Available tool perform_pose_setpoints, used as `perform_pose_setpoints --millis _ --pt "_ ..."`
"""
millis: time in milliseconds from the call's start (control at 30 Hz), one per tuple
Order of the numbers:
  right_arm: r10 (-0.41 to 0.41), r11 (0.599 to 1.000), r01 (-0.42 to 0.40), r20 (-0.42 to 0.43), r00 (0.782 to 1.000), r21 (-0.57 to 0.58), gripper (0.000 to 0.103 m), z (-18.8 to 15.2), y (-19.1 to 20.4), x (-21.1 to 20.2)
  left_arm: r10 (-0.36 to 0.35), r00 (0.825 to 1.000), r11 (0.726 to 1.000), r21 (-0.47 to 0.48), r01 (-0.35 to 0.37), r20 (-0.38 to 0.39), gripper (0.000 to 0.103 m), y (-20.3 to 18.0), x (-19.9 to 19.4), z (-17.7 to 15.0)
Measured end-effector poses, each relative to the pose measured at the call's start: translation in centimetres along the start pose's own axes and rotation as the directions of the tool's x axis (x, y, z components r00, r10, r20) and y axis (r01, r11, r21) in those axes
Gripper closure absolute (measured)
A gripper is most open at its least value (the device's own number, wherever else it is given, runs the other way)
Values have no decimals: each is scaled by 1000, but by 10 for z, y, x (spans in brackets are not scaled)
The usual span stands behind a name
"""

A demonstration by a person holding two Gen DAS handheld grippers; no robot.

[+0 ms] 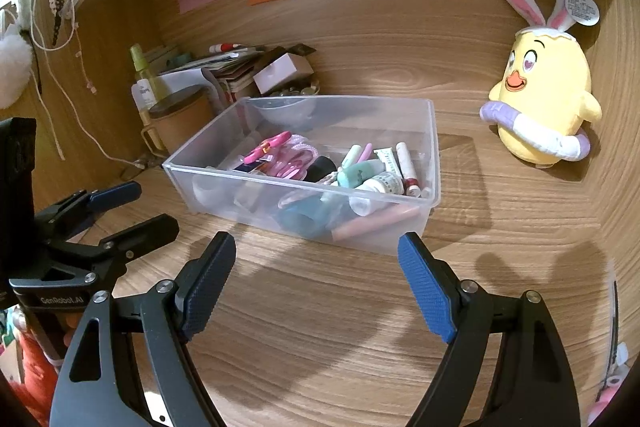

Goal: Organize objects

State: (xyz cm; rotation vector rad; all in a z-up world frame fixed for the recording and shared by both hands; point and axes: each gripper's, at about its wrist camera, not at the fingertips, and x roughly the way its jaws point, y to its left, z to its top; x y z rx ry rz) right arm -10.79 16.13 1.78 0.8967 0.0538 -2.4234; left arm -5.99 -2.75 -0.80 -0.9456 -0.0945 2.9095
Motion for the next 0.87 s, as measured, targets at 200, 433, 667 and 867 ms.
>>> perform_pose_setpoints --millis 200,433,667,867 --pt "12 1000 -12 -1 1000 6 22 -1 1 0 4 1000 1000 -11 -3 10 4 0 -3 0" --pt "9 1000 -9 0 1000 -7 22 -3 4 -1 -12 1000 1000 -21 12 5 3 1 -2 0" --pt "11 1000 -11 -4 1000 -5 22 -2 4 0 -13 1000 1000 3 13 12 3 -6 -4 -2" --pt "16 1000 -16 -13 1000 -5 22 -3 4 3 -11 1000 1000 4 11 9 2 -6 -3 -2"
